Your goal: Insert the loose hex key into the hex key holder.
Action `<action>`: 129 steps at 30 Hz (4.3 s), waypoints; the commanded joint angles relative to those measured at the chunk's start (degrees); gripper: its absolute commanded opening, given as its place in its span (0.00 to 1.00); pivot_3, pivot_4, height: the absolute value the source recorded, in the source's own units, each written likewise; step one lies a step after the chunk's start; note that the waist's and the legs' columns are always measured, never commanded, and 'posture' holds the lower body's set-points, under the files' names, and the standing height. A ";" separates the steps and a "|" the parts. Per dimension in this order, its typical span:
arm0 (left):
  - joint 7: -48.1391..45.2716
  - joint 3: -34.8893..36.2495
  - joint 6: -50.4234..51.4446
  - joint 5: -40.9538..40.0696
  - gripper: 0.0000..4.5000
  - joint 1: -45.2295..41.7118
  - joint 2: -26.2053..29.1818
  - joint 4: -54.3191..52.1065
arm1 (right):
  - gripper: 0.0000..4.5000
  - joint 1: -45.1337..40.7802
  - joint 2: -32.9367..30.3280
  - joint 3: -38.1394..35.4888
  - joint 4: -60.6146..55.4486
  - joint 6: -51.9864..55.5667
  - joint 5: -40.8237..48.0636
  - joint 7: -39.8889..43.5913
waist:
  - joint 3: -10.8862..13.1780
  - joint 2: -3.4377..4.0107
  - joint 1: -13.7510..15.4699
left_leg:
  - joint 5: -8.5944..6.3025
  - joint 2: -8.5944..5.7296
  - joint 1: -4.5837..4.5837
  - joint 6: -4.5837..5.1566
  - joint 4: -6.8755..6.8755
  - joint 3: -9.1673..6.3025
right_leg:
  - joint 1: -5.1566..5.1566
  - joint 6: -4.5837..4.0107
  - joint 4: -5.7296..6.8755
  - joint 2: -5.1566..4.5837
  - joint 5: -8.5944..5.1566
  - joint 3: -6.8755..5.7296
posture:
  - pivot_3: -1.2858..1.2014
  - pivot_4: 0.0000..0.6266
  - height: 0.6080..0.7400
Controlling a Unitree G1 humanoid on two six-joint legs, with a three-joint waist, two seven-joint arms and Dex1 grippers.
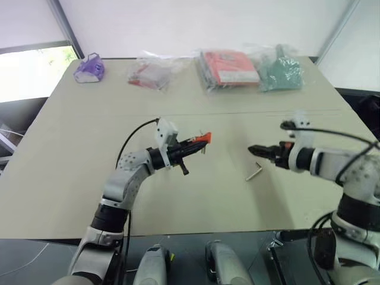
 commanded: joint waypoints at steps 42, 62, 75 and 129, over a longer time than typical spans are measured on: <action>4.04 -0.46 -2.24 0.71 0.00 2.75 -0.60 -3.15 | 0.81 3.32 -17.25 30.34 11.60 -28.64 42.87 -45.96 | -0.13 -0.36 -0.27 | 0.00 0.01 0.16 0.02 0.14 0.02 | 0.23 -0.13 -0.08 0.17 -0.18 0.32 | 0.52 0.24 1.00; 4.48 -0.43 -2.24 0.77 0.00 3.72 -1.03 -3.55 | 0.06 3.80 -17.09 26.68 5.03 -20.93 17.26 -26.99 | -0.39 -0.76 -0.24 | -0.01 0.12 0.18 0.03 0.01 -0.04 | 0.20 -0.19 -0.12 0.33 -0.17 0.33 | 0.52 0.24 1.00; 1.04 1.24 -1.27 -0.50 0.00 0.55 1.20 0.56 | 0.06 -2.48 -14.79 29.42 2.60 -38.25 -10.34 -8.71 | -0.33 -0.67 -0.35 | -0.03 0.12 0.03 0.06 -0.15 0.01 | -0.03 -0.20 -0.29 0.43 -0.14 0.39 | 0.52 0.24 1.00; -31.40 7.28 -9.83 5.20 0.00 -39.65 3.14 51.18 | 0.06 -11.73 5.12 27.13 -0.15 -68.62 -35.65 12.93 | -0.24 -0.55 -0.15 | -0.15 0.16 -0.88 0.29 0.10 -0.05 | -1.05 0.07 0.19 0.57 0.03 0.39 | 0.52 0.24 1.00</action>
